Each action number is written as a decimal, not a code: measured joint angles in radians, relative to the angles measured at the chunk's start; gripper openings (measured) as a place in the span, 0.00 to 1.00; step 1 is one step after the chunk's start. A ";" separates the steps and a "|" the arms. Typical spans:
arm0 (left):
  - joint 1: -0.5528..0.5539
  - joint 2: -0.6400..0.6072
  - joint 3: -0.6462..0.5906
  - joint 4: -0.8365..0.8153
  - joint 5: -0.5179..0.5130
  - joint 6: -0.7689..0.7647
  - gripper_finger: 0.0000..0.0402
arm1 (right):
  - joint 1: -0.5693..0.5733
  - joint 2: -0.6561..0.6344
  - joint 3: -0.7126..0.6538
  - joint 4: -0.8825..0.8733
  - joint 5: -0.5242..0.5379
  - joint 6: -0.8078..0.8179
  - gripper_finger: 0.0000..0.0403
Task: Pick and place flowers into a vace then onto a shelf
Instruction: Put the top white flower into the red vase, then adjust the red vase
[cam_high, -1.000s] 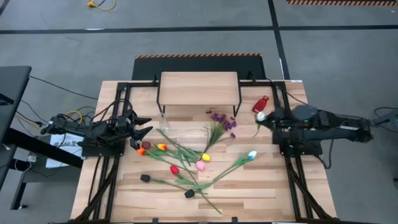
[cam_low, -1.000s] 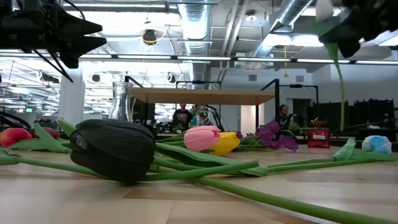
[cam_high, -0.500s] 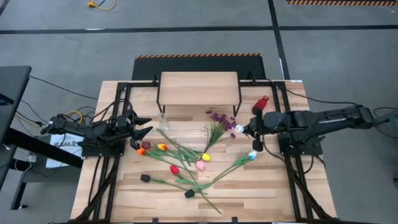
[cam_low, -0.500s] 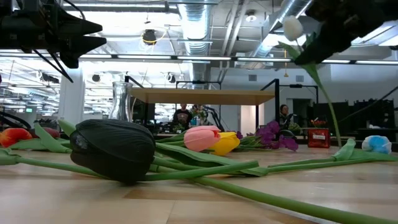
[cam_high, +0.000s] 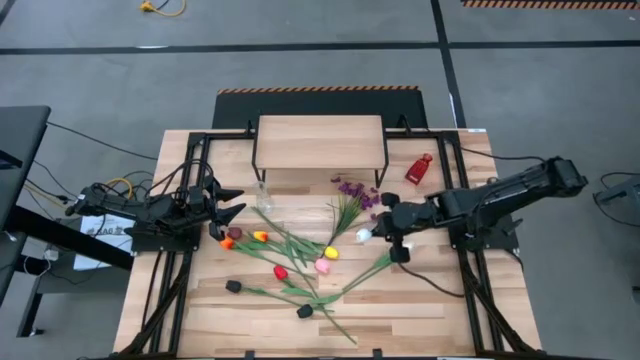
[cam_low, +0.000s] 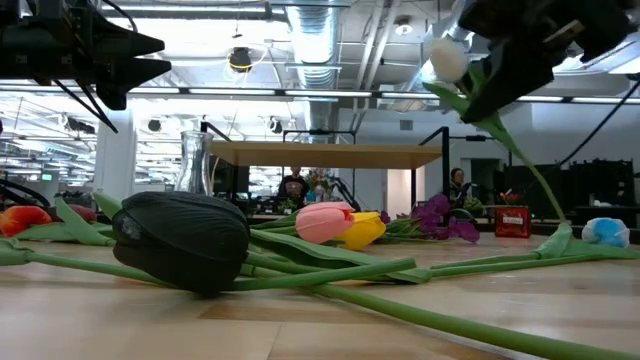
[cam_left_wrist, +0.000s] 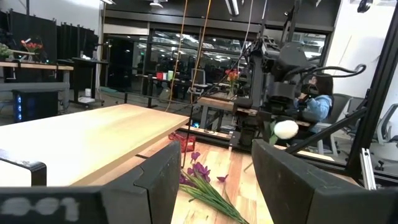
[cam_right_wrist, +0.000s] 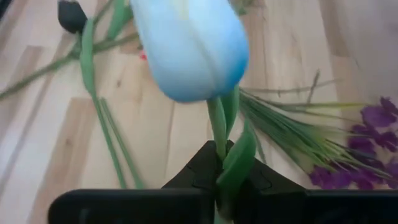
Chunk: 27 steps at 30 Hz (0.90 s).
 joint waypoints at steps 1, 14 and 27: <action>0.000 0.000 0.000 0.000 0.000 -0.001 0.47 | 0.002 0.012 0.007 0.011 0.000 0.006 0.08; 0.000 0.000 0.000 0.000 -0.001 -0.013 0.47 | 0.008 0.041 0.042 0.030 0.004 0.028 0.48; 0.000 0.000 0.000 0.003 -0.001 -0.013 0.47 | -0.094 -0.029 0.115 -0.180 0.265 0.324 0.61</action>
